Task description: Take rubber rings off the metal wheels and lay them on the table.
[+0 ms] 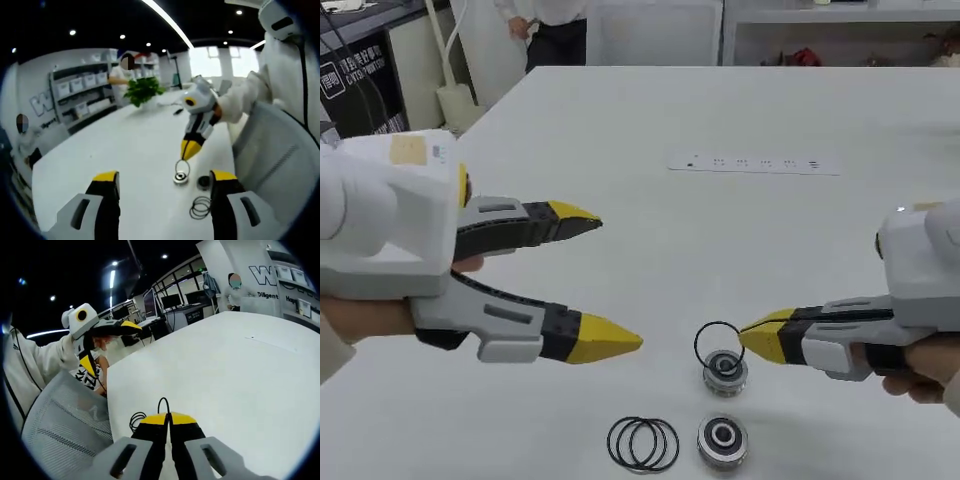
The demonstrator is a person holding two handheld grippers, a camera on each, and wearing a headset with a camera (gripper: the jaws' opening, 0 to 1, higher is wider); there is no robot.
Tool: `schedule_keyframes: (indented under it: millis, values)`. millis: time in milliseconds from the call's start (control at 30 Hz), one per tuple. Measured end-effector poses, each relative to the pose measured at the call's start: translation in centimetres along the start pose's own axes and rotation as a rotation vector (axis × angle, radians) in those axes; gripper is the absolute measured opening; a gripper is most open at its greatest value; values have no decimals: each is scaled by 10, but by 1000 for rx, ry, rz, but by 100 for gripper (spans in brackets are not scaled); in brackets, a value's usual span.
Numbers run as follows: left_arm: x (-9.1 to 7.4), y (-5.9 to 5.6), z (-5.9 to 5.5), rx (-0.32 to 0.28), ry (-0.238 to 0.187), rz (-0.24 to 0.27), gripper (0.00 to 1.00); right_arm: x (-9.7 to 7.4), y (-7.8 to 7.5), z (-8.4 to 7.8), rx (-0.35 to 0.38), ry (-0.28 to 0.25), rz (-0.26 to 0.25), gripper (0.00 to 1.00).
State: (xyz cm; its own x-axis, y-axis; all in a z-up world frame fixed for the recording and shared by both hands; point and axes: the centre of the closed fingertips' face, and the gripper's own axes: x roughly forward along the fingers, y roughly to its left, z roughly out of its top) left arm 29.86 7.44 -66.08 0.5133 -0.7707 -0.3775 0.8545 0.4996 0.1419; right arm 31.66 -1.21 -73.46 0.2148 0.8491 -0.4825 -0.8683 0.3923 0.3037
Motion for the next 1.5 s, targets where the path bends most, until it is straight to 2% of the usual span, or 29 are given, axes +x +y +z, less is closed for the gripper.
schedule_keyframes:
  millis: [167,433,733,900,1167,1500]
  values:
    - [-19,-2,-4,-19,-23,31,80,0,6,4,-10,-1,13,0]
    - [-39,-9,-14,-56,-38,66,87,5,18,2,-22,11,47,0]
    - [-62,-12,-35,-122,-31,131,92,12,31,-4,-31,40,88,0]
    - [-70,-17,-48,-157,-15,149,95,15,37,-10,-38,60,110,0]
    - [-72,-24,-58,-194,-7,157,100,22,50,-20,-42,98,143,0]
    - [-76,-24,-59,-224,-23,174,100,32,60,-38,-52,162,188,0]
